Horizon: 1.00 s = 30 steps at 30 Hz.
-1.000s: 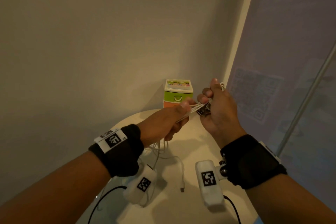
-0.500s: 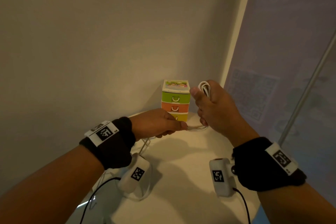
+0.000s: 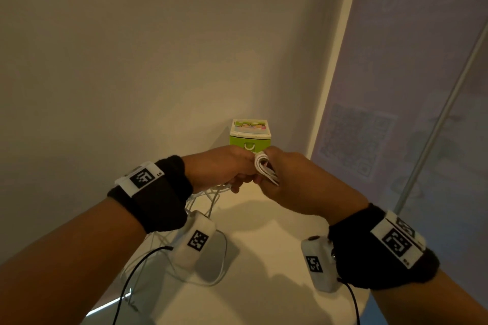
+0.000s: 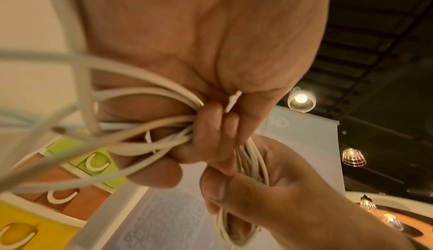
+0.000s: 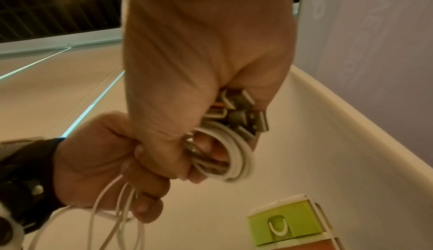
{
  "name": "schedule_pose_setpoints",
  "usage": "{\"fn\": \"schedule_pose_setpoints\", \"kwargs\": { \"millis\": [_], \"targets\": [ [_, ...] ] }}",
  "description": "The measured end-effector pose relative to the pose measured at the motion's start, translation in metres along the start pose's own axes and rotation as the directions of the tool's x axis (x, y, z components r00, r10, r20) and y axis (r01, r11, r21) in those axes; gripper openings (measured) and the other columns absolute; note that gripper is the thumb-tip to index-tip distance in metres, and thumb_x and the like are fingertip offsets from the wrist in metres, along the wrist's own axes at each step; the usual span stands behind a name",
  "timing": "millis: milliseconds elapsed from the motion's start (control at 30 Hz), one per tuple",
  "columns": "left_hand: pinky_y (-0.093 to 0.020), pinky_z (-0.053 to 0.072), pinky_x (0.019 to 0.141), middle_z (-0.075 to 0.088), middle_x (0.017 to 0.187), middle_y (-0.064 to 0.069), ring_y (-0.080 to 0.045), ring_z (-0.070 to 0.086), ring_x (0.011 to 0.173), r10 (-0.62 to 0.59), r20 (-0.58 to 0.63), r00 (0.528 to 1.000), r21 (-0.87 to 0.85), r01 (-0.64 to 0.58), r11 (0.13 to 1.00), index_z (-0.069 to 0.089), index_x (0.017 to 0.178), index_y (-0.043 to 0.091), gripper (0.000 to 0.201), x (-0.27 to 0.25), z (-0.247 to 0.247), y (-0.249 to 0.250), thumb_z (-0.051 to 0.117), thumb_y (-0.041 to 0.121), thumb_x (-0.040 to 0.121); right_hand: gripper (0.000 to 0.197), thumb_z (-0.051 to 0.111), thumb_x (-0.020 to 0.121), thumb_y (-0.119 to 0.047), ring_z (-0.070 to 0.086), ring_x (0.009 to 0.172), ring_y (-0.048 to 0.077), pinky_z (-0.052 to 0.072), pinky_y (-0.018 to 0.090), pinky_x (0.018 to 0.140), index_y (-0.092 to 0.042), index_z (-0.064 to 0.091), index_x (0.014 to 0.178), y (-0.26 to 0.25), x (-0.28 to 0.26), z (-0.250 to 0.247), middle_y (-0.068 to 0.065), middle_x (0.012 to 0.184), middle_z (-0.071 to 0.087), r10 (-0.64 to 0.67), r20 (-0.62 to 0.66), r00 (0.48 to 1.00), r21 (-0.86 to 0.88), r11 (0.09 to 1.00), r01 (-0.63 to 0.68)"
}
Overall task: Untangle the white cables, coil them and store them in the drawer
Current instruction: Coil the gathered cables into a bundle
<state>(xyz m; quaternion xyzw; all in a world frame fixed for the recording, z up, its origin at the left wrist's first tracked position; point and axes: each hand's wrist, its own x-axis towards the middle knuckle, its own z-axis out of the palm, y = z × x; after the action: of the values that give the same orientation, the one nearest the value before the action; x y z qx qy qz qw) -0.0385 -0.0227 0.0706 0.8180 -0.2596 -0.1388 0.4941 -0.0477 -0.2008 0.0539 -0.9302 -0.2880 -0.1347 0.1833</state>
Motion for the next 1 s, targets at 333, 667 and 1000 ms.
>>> {"fn": "schedule_pose_setpoints", "kwargs": {
  "millis": [333, 667, 1000],
  "targets": [
    [-0.039, 0.053, 0.077, 0.057, 0.071, 0.003, -0.014, 0.060, 0.067, 0.072, -0.121, 0.990, 0.250, -0.040, 0.968, 0.055, 0.095, 0.005, 0.039, -0.004, -0.009, -0.010, 0.038, 0.039, 0.102, 0.005, 0.049, 0.096, -0.029, 0.060, 0.086, 0.021, 0.043, 0.042, 0.086, -0.027, 0.053, 0.097, 0.022, 0.007, 0.003, -0.005, 0.089, 0.068, 0.146, -0.178, 0.973, -0.094, 0.982, -0.165],
    [-0.027, 0.045, 0.063, 0.050, 0.078, 0.002, -0.010, 0.045, 0.064, 0.302, -0.386, 0.871, 0.354, -0.163, 0.921, 0.048, 0.098, 0.010, 0.033, 0.002, 0.046, -0.016, 0.024, 0.031, 0.105, 0.027, 0.040, 0.099, -0.033, 0.057, 0.058, 0.026, 0.044, 0.029, 0.048, -0.023, 0.063, 0.109, -0.015, 0.022, 0.034, 0.016, 0.077, 0.065, 0.521, -0.184, 0.834, 0.853, 0.506, -0.127],
    [-0.008, 0.047, 0.063, 0.067, 0.099, -0.002, -0.005, 0.062, 0.070, 0.378, -0.346, 0.859, 0.567, -0.130, 0.813, 0.048, 0.129, 0.017, 0.032, 0.001, 0.045, -0.009, 0.032, 0.025, 0.103, 0.047, 0.059, 0.083, -0.064, 0.074, 0.092, 0.027, 0.061, 0.050, 0.077, -0.029, 0.068, 0.113, -0.018, 0.029, 0.037, 0.004, 0.100, 0.076, 0.515, -0.091, 0.852, 0.940, 0.328, -0.098]
  ]
}}
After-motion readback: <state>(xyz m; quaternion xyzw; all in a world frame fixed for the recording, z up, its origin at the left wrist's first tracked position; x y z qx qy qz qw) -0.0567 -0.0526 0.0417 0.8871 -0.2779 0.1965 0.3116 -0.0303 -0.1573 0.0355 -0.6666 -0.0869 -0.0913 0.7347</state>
